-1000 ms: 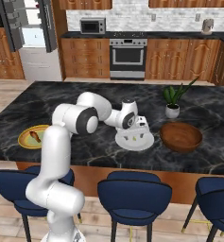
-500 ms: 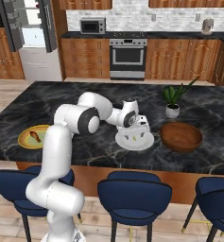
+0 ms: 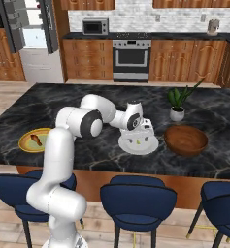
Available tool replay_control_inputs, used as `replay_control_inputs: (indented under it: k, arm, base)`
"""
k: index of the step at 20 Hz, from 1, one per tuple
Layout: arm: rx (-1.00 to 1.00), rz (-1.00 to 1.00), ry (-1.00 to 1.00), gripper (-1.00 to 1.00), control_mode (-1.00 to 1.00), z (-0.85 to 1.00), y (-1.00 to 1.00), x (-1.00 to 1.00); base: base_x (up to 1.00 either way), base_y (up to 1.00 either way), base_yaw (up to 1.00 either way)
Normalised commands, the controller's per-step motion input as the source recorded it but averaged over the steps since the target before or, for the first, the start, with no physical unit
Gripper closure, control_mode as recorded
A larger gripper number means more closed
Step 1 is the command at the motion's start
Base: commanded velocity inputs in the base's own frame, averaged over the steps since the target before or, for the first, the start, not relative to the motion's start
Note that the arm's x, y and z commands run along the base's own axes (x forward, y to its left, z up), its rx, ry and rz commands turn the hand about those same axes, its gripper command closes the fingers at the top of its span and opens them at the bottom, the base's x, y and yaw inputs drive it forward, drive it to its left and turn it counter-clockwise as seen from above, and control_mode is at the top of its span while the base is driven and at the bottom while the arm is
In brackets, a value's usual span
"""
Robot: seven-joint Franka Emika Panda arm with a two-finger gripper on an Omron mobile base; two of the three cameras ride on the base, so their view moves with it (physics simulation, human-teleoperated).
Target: Pick the chicken drumstick and lemon wedge from their plates and place them in the bowl. Then put the bowl in the fridge.
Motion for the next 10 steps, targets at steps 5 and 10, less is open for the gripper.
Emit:
replay_control_inputs:
  k: [5, 10]
  arm:
    - [0.00, -0.12, 0.00, -1.00, -1.00, -0.12, 0.00, -0.08]
    - [0.00, -0.04, 0.00, -1.00, -1.00, -0.06, 0.00, -0.03]
  base:
    - [0.00, 0.00, 0.00]
    - [0.00, 0.00, 0.00]
